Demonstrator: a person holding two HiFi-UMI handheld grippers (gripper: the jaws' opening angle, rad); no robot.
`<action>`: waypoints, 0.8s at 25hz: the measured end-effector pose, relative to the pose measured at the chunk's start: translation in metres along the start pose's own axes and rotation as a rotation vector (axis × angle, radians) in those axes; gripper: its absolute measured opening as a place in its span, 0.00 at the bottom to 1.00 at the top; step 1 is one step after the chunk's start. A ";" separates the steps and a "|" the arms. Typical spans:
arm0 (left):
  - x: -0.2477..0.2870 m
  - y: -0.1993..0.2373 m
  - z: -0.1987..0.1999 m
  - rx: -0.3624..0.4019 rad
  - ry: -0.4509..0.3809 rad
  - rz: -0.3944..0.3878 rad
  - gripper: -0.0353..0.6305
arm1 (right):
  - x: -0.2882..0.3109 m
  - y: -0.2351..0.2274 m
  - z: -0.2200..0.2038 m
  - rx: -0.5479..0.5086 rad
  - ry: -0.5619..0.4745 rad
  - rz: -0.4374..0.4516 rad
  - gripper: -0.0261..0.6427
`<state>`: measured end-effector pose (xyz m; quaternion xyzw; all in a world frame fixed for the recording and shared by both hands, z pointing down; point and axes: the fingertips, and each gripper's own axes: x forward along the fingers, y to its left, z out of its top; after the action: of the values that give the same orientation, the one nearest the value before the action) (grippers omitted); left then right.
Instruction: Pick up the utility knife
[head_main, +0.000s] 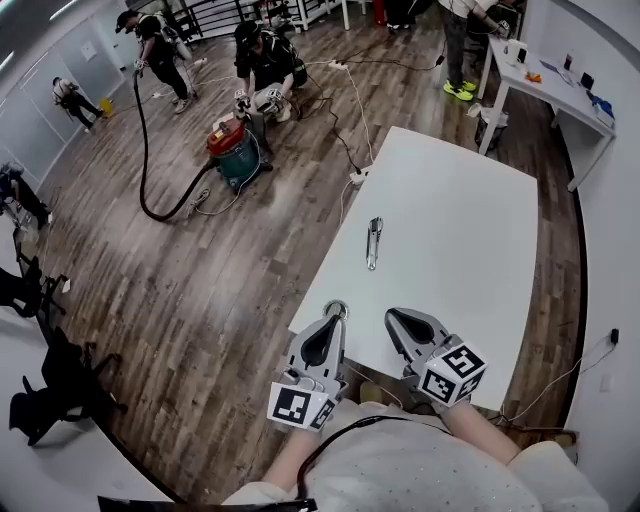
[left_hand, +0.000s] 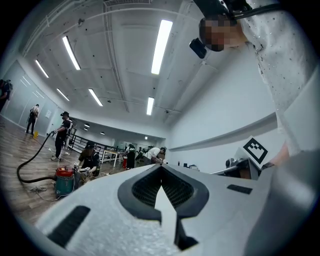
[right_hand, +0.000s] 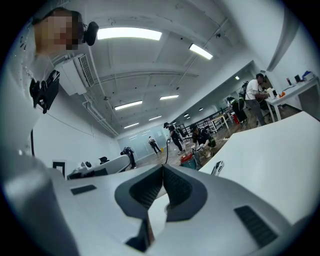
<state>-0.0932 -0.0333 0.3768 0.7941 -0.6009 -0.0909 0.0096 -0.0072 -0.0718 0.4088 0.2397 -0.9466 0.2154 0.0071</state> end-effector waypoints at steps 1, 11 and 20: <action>0.003 0.002 -0.002 -0.002 0.007 -0.003 0.06 | 0.002 -0.003 0.001 0.005 -0.001 -0.005 0.05; 0.045 0.018 -0.021 -0.027 0.037 -0.102 0.06 | 0.031 -0.048 -0.003 0.020 0.052 -0.115 0.05; 0.095 0.036 -0.067 -0.055 0.065 -0.238 0.06 | 0.068 -0.109 -0.026 0.052 0.125 -0.249 0.05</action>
<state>-0.0921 -0.1406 0.4345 0.8617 -0.4992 -0.0818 0.0401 -0.0202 -0.1779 0.4845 0.3415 -0.9014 0.2519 0.0863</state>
